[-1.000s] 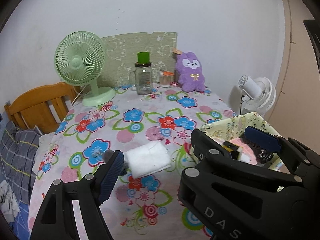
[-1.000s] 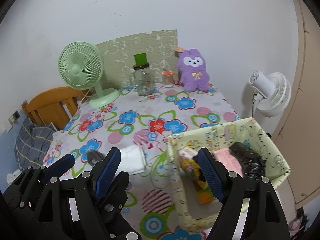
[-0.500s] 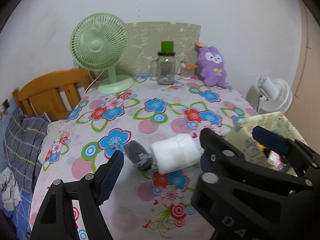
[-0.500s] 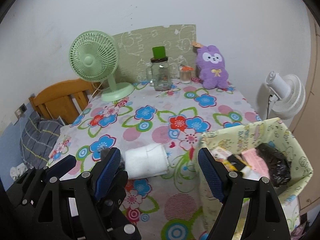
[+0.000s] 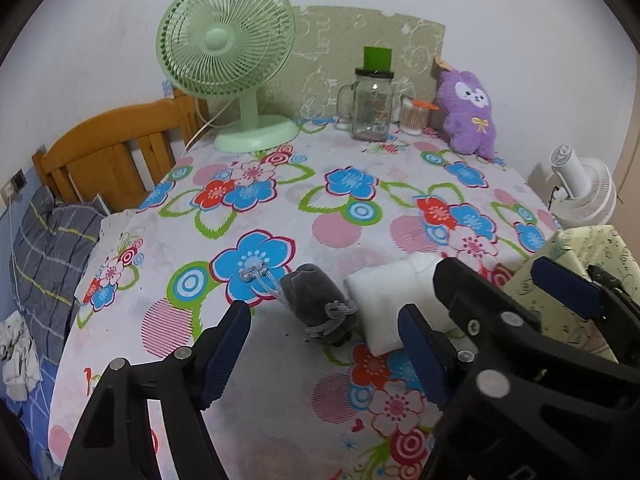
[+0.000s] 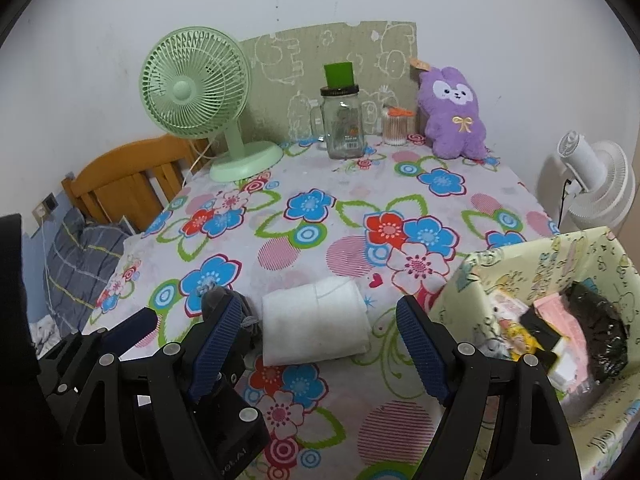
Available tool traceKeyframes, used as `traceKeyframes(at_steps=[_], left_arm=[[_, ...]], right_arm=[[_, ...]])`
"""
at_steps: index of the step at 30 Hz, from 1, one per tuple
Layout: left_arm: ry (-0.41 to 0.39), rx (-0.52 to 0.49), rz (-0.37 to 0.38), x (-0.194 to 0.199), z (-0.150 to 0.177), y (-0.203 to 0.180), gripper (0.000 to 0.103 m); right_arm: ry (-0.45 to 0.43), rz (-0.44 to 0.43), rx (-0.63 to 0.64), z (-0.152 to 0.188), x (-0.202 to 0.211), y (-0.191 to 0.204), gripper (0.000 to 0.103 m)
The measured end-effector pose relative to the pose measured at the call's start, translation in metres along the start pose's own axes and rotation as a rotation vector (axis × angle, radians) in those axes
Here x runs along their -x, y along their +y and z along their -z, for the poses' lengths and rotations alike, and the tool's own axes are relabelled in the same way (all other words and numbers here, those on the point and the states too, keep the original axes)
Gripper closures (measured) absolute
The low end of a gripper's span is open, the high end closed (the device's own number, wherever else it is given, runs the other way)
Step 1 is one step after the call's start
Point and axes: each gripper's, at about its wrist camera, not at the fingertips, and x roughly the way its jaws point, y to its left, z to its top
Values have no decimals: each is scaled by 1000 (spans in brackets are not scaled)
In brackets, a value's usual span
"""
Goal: Organize soft objects
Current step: 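Reach the left tool to the grey knit hat while the right reaches the white cloth, then grasp the grey knit hat with the left tool while the right grasps the white folded cloth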
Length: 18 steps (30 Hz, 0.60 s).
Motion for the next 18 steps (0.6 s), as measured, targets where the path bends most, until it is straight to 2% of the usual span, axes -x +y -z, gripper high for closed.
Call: traceKeyframes(at_steps=[5,10,15,18], left_arm=[[31,26,-11,-16,0,9,31],[61,48,-13,-32,0,14,41],[78,29,25,-40,2,10,58],[68,18,32,-41,2,9,63]], right_arm=[[28,-11,-18,0,-14,1,21],[62,-14,-18,1,-31,4,20],[105,-3,-27,5,-47,2,20],[130,-6,-29,5,-53,0,20]])
